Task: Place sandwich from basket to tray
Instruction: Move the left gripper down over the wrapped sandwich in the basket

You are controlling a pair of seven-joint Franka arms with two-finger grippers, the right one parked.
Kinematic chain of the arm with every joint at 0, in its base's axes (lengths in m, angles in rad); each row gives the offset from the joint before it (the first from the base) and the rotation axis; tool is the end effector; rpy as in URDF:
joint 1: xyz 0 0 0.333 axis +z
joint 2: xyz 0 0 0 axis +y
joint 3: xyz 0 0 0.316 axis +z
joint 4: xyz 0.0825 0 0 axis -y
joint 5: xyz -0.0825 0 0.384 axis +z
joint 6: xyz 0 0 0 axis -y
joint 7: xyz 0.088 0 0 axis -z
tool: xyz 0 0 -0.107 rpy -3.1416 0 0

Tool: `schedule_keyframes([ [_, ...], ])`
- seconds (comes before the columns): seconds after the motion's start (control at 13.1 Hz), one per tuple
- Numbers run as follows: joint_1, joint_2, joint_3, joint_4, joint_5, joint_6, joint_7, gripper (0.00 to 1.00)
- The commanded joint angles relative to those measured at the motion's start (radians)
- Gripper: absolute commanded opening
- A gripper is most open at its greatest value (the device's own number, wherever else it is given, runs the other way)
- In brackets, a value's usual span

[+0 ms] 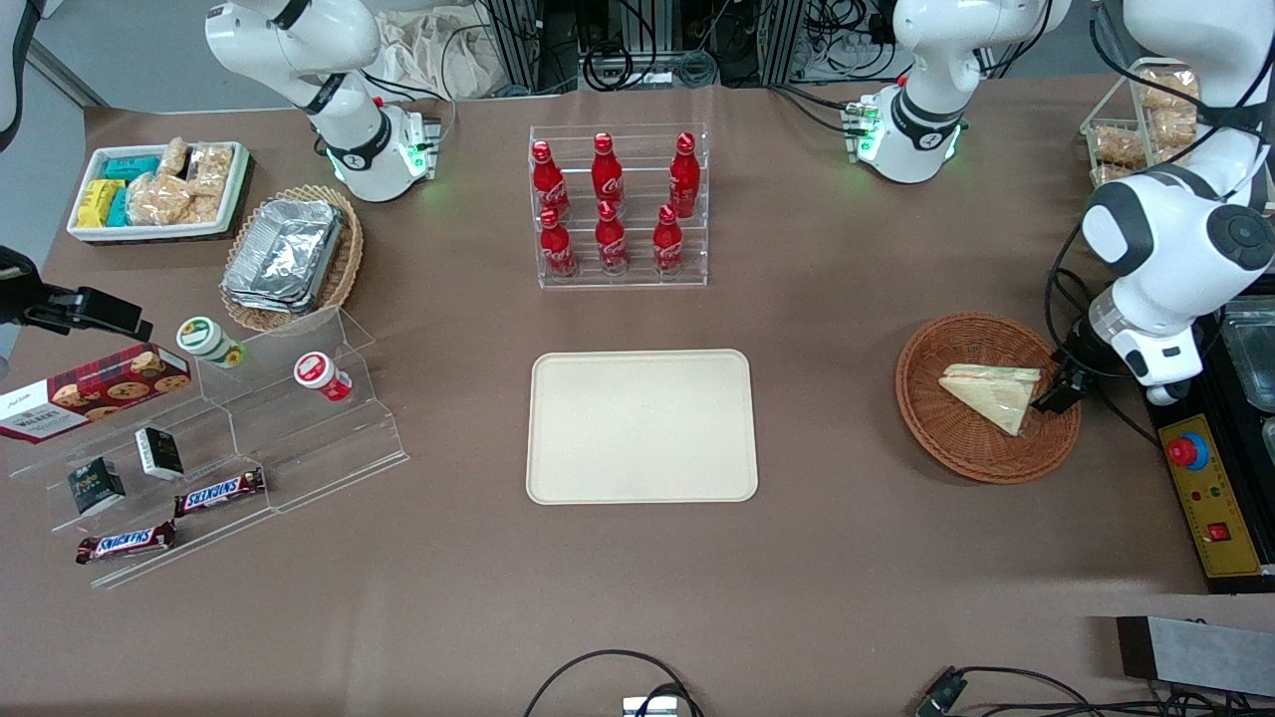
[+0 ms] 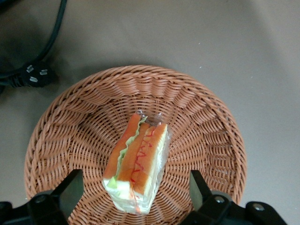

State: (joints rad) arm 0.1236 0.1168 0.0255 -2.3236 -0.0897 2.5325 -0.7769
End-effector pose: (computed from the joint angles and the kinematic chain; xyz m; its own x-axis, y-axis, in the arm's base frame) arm 0.5210 0.0793 0.2986 0.5416 0.8402 0.0258 0.8347 -0.5412 0.1023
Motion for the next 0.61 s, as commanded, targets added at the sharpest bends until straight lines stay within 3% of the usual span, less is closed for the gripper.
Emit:
schedule_keyframes([
  [0.0,-0.006,0.04,-0.012,-0.002,-0.04,0.055,-0.013,1.0],
  [0.53,-0.009,0.1,-0.013,-0.019,-0.064,0.124,-0.013,1.0],
])
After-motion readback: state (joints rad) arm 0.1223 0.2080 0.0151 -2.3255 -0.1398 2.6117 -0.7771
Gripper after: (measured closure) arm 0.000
